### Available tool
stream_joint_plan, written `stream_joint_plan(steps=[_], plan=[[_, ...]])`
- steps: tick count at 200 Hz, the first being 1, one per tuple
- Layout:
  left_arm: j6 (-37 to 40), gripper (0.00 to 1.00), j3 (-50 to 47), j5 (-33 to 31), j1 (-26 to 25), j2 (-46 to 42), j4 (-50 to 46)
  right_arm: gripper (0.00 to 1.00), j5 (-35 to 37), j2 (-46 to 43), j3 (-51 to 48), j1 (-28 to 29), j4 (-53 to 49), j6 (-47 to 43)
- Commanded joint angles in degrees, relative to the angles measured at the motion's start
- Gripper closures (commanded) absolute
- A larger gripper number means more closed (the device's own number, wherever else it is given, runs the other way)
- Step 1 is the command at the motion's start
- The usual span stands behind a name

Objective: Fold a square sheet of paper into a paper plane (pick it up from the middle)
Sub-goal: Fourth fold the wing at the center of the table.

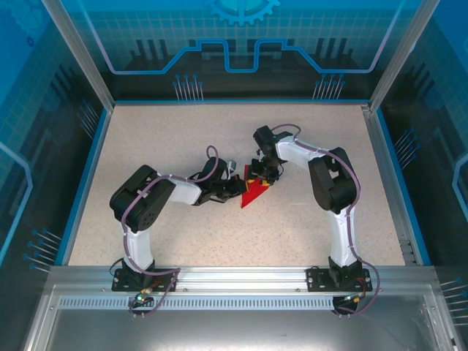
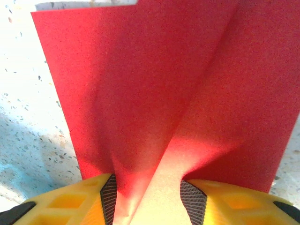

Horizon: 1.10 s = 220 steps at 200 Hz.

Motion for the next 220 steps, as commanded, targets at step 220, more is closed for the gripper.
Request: stream_joint_plan(steps=[220], plan=[[1.00, 1.00, 4.58, -3.38, -0.40, 3.16, -15.37, 0.65, -12.93, -13.37, -13.15, -3.69, 16.18, -6.44]])
